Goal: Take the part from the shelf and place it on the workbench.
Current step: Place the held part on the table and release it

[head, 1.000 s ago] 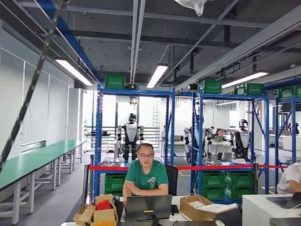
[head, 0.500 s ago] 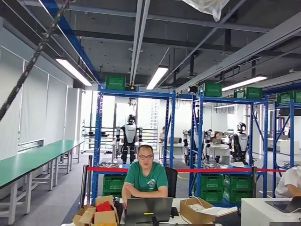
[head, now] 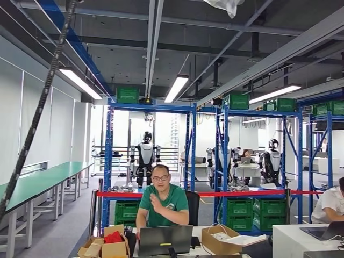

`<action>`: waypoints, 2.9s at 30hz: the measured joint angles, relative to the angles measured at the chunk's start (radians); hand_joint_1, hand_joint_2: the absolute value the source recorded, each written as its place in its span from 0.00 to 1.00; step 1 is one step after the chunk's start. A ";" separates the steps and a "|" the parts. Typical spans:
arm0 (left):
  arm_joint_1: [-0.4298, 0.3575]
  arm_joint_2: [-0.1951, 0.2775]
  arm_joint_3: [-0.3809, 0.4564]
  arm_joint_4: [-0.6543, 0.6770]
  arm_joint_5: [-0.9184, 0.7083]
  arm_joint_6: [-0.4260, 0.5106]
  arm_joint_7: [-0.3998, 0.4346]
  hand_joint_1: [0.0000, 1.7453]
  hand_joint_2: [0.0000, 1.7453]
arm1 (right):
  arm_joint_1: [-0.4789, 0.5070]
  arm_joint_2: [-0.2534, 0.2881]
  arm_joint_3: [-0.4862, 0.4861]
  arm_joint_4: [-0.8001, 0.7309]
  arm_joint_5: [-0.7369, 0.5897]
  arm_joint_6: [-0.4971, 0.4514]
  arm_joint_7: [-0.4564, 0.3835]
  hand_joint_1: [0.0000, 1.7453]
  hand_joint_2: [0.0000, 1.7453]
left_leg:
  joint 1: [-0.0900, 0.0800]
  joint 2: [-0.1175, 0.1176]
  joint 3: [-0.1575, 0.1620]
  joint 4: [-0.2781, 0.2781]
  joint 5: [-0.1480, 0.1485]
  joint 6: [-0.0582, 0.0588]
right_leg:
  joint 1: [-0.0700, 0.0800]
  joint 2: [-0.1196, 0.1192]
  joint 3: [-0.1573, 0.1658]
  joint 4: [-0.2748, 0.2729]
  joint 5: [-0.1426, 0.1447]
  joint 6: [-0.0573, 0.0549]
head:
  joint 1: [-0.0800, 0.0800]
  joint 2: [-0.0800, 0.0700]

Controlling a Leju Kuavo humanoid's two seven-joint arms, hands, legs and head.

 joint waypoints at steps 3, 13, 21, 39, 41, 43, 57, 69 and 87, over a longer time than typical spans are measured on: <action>-0.001 0.000 -0.002 0.000 -0.001 0.000 0.000 0.00 1.00 | -0.004 0.002 0.002 0.000 0.001 0.000 0.000 1.00 1.00 | -0.002 0.001 -0.057 0.128 -0.075 -0.003 | -0.002 -0.003 0.007 -0.013 0.006 -0.013 | 0.000 0.000; 0.001 0.001 -0.004 0.000 -0.007 0.000 -0.008 0.00 1.00 | 0.001 0.000 0.003 0.004 0.004 0.000 0.003 1.00 1.00 | -0.005 -0.001 -0.006 -0.004 0.016 0.005 | 0.005 0.004 -0.002 0.010 -0.005 0.003 | 0.000 0.000; 0.000 0.002 -0.004 0.000 -0.009 0.000 -0.008 0.00 1.00 | 0.006 -0.004 0.002 0.005 0.006 0.001 0.004 1.00 1.00 | -0.002 0.002 -0.002 -0.008 0.019 0.025 | -0.011 -0.002 -0.125 0.288 -0.132 0.034 | 0.000 0.000; 0.001 0.001 -0.004 0.000 -0.003 0.000 -0.002 0.00 1.00 | -0.001 -0.006 0.024 -0.004 0.065 -0.020 0.009 1.00 1.00 | -0.002 0.001 -0.070 0.139 -0.026 -0.008 | -0.002 -0.001 0.013 -0.007 -0.003 -0.011 | 0.001 0.000; -0.002 0.001 -0.005 0.000 -0.003 0.000 -0.001 0.00 1.00 | -0.008 -0.007 0.028 -0.005 0.069 -0.020 0.010 1.00 1.00 | -0.003 0.001 -0.021 0.028 0.018 -0.004 | 0.002 0.001 0.008 0.002 -0.008 -0.004 | 0.001 0.000; -0.001 0.001 -0.005 0.000 -0.003 0.000 0.000 0.00 1.00 | -0.013 -0.010 0.032 -0.009 0.077 -0.019 0.010 1.00 1.00 | -0.006 -0.001 -0.011 -0.002 0.020 0.002 | 0.005 0.003 -0.001 0.009 -0.009 0.003 | 0.000 0.000; -0.011 0.001 -0.009 0.000 -0.012 -0.003 0.009 0.00 1.00 | -0.096 -0.053 0.085 -0.090 0.138 -0.020 0.052 1.00 1.00 | -0.005 -0.001 -0.001 -0.009 0.019 0.018 | -0.006 -0.002 -0.009 0.025 -0.002 0.025 | 0.001 0.000; -0.009 -0.001 -0.021 0.000 -0.015 -0.004 0.009 0.00 1.00 | -0.133 -0.070 0.113 -0.117 0.161 -0.030 0.072 1.00 1.00 | -0.002 0.001 -0.093 0.181 -0.046 -0.006 | -0.003 -0.003 0.008 -0.009 0.003 -0.012 | 0.001 0.000; -0.013 -0.002 -0.023 0.000 -0.022 -0.010 -0.003 0.00 1.00 | -0.133 -0.093 0.123 -0.132 0.167 -0.040 0.078 1.00 1.00 | -0.004 -0.001 -0.007 -0.009 0.024 0.022 | -0.009 -0.003 -0.012 0.041 -0.009 0.030 | 0.000 0.000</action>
